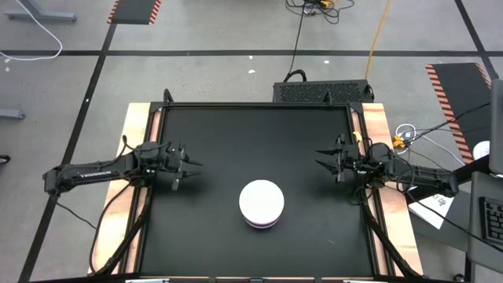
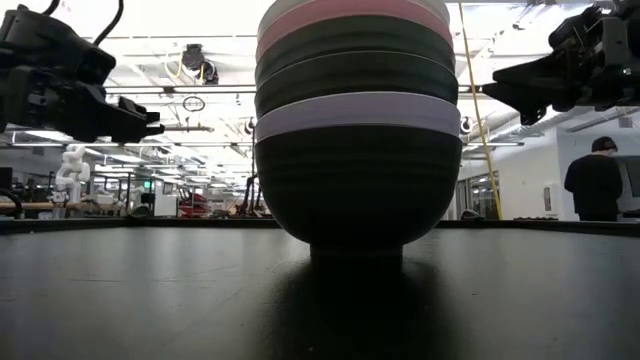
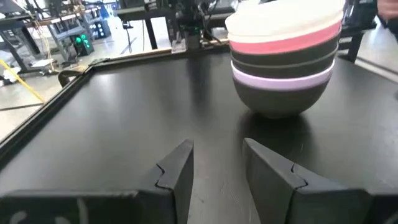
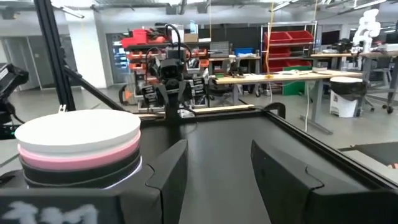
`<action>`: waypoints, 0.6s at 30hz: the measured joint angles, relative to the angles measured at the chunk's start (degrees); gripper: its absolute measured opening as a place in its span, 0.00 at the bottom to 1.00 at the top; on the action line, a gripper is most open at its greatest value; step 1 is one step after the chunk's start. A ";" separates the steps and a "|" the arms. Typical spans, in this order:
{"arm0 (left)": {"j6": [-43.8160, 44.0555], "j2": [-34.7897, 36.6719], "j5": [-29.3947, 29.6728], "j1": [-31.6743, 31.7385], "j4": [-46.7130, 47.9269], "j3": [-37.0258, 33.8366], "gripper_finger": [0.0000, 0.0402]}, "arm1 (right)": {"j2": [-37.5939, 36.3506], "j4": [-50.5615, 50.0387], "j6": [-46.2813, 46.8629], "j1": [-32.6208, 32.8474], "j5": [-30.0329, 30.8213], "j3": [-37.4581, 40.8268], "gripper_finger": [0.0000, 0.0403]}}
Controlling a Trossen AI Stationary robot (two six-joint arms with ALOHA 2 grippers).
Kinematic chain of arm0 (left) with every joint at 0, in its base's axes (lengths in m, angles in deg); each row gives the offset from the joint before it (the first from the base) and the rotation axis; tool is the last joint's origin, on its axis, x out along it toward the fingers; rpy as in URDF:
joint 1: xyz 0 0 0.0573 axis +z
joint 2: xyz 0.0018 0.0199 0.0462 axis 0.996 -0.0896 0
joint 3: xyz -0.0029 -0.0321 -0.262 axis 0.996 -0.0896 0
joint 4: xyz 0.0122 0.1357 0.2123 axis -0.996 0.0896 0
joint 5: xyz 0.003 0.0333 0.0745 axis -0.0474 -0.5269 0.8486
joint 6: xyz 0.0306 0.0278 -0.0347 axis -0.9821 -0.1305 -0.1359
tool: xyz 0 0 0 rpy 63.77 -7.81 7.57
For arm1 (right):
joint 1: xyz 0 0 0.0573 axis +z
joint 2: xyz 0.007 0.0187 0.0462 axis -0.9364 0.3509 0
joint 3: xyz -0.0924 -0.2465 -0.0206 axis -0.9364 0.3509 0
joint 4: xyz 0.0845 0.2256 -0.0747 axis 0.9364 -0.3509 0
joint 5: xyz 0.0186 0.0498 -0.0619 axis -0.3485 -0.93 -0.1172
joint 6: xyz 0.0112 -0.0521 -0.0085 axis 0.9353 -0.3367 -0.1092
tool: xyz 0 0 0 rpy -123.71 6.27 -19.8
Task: Nest bowls inside each other
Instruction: Return to Home Position
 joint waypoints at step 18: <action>-1.23 4.90 -2.93 2.43 5.99 2.32 0.35 | -1.05 -5.39 -0.59 -1.39 1.06 -4.39 0.42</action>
